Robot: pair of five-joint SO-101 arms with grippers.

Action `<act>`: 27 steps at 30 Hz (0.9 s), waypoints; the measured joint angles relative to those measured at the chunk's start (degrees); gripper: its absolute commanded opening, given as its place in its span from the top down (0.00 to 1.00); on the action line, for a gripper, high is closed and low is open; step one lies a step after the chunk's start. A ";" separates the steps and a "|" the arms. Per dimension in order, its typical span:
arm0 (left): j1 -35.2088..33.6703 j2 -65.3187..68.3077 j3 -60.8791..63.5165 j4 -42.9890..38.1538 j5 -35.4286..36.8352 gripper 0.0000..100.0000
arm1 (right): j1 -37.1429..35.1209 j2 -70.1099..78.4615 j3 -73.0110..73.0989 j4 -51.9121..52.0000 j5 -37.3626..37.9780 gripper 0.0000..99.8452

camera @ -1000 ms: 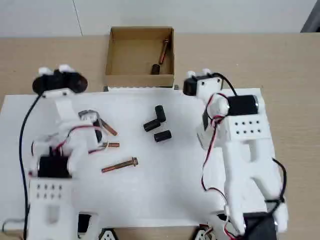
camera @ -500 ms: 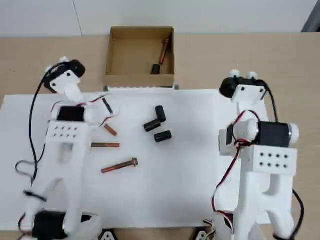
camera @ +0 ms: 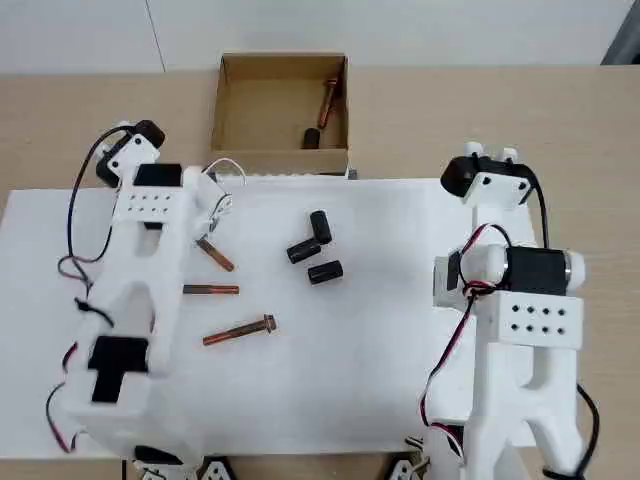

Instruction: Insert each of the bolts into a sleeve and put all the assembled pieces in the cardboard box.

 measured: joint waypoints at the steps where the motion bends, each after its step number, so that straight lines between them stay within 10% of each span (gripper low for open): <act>1: -0.09 1.67 -1.93 0.79 0.18 0.96 | 0.00 0.00 0.70 -0.53 0.00 1.00; 27: -4.84 12.22 -15.82 14.42 0.26 0.90 | 0.00 0.00 1.41 -5.45 0.00 1.00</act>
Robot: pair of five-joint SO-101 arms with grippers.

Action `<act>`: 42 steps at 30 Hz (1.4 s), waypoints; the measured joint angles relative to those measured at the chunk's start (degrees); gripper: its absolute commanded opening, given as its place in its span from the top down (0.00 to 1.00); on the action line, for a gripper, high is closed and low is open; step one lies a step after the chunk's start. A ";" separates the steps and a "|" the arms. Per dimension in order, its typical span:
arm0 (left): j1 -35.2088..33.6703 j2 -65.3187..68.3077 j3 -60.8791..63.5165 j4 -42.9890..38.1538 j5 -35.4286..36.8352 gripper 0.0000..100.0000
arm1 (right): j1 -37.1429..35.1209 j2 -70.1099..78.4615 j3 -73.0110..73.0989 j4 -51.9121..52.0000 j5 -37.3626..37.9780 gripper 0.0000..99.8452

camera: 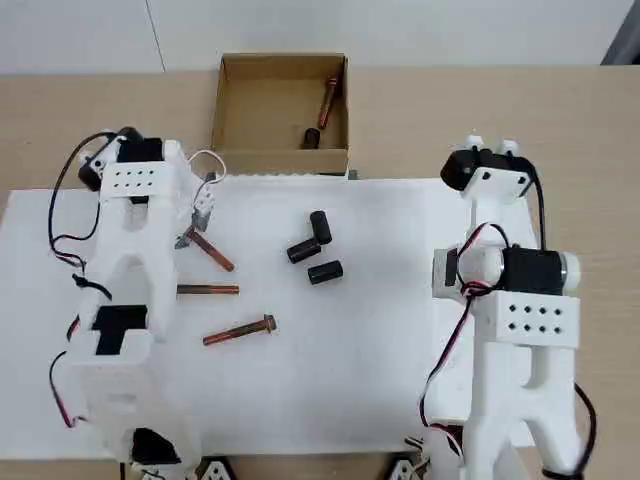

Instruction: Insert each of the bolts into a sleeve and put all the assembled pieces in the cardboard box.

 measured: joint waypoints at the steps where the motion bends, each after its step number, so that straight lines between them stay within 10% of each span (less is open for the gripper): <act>1: 0.00 0.62 0.00 0.00 0.00 0.90 | 0.00 0.00 0.00 0.00 0.00 1.00; 25: 0.35 8.44 -2.02 -6.33 -0.09 1.00 | 0.00 0.00 0.00 0.18 0.00 1.00; 42: 11.16 -8.26 -16.35 9.85 -9.58 1.00 | -0.09 -7.65 -10.64 12.04 0.00 1.00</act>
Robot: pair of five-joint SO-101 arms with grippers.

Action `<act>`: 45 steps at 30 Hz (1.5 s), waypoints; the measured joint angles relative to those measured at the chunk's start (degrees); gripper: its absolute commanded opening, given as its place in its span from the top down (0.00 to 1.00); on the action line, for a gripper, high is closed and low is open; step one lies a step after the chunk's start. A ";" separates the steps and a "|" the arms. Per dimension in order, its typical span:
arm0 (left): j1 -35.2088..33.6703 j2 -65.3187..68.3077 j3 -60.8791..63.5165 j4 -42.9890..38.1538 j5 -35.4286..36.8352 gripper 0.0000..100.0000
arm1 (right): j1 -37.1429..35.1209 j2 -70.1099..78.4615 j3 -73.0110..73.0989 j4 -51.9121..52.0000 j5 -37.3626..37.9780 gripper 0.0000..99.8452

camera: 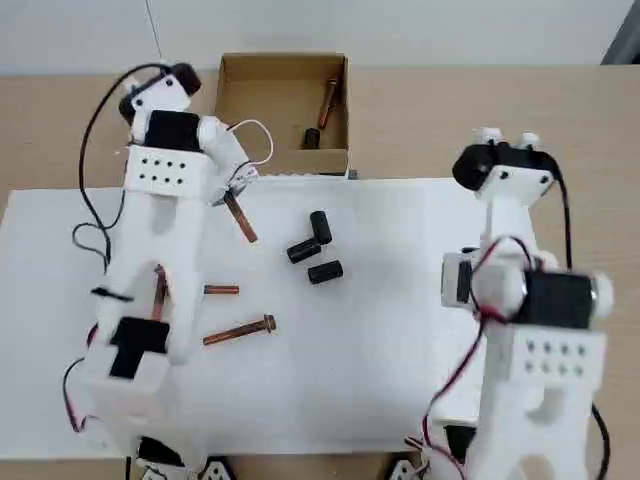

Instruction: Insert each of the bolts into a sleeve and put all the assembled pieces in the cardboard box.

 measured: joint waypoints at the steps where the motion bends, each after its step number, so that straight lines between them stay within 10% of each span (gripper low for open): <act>1: 0.00 -1.41 0.00 0.53 -0.97 1.00 | 0.00 -1.93 0.00 0.00 0.00 1.00; 17: 3.25 -25.93 11.69 1.49 -14.15 1.00 | -2.11 -22.15 5.63 0.00 0.79 1.00; 35: 3.96 -61.63 56.35 -27.43 -14.33 1.00 | -2.20 -43.78 39.12 -21.54 -2.64 1.00; 45: 3.96 -74.11 73.49 -38.07 -14.33 1.00 | -14.33 -59.69 55.74 -32.09 -2.64 1.00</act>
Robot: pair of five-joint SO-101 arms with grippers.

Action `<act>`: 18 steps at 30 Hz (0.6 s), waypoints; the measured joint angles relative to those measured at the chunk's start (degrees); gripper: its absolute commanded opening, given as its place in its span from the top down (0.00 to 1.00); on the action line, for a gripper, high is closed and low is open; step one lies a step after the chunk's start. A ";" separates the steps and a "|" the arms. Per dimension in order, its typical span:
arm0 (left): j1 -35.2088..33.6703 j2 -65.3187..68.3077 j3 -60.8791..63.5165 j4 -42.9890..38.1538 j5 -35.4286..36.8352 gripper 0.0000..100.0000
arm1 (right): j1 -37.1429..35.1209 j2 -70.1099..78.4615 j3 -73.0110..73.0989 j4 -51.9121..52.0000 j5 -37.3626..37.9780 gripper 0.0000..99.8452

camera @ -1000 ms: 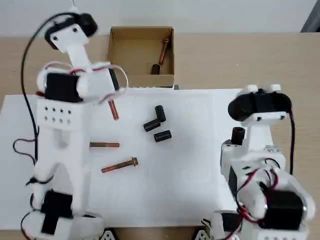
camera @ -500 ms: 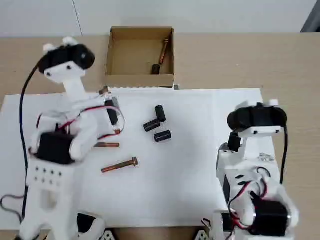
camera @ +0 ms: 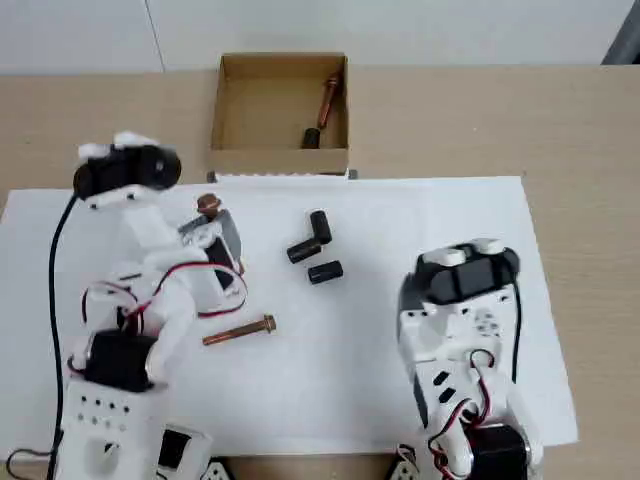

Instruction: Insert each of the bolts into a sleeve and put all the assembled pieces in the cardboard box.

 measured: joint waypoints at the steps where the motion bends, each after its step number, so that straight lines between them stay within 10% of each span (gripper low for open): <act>1: 0.00 -1.67 1.85 -1.05 0.00 1.00 | -1.41 -0.09 0.35 -0.62 0.00 1.00; 18: 8.70 -42.37 28.04 -8.62 0.00 0.99 | -21.54 -0.53 11.34 -18.99 0.00 1.00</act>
